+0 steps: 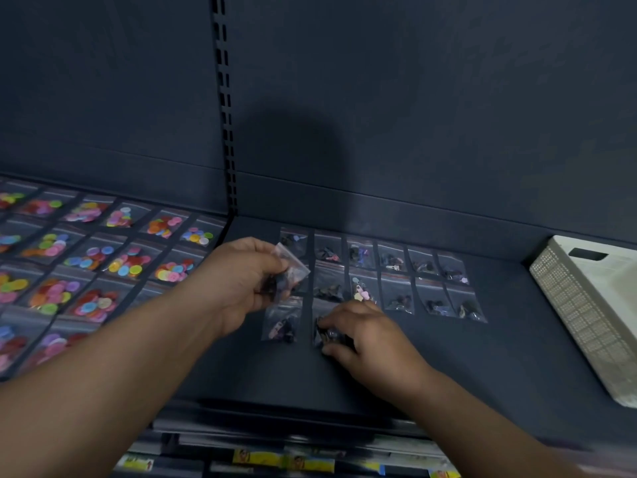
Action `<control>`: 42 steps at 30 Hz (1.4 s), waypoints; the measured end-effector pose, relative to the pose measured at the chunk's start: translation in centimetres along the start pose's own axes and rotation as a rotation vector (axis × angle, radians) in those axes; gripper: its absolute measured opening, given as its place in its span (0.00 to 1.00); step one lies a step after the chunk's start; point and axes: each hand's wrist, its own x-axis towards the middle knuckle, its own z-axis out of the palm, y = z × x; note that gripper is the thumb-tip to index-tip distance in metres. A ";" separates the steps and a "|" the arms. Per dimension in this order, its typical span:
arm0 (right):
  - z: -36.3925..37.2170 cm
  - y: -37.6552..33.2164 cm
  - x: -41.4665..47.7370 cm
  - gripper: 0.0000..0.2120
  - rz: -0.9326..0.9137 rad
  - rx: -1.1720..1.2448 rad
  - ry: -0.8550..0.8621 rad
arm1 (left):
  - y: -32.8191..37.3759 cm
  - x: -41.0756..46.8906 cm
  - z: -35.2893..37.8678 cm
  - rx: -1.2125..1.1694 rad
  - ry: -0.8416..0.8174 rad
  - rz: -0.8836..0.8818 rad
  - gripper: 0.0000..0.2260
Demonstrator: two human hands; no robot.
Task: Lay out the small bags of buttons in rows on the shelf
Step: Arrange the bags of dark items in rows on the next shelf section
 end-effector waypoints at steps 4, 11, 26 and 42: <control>-0.1 -0.2 0.0 0.13 0.032 0.025 0.009 | 0.1 -0.2 0.5 -0.022 0.000 0.013 0.07; -2.8 -3.2 1.3 0.03 0.483 1.194 0.147 | -0.3 -0.8 2.4 0.002 -0.095 0.024 0.10; -2.8 2.6 -1.5 0.10 0.756 0.827 0.223 | -3.0 0.0 4.0 0.900 -0.138 0.403 0.05; -1.1 3.7 -4.3 0.13 0.116 -0.100 0.057 | -6.5 0.3 3.8 1.547 -0.245 0.774 0.09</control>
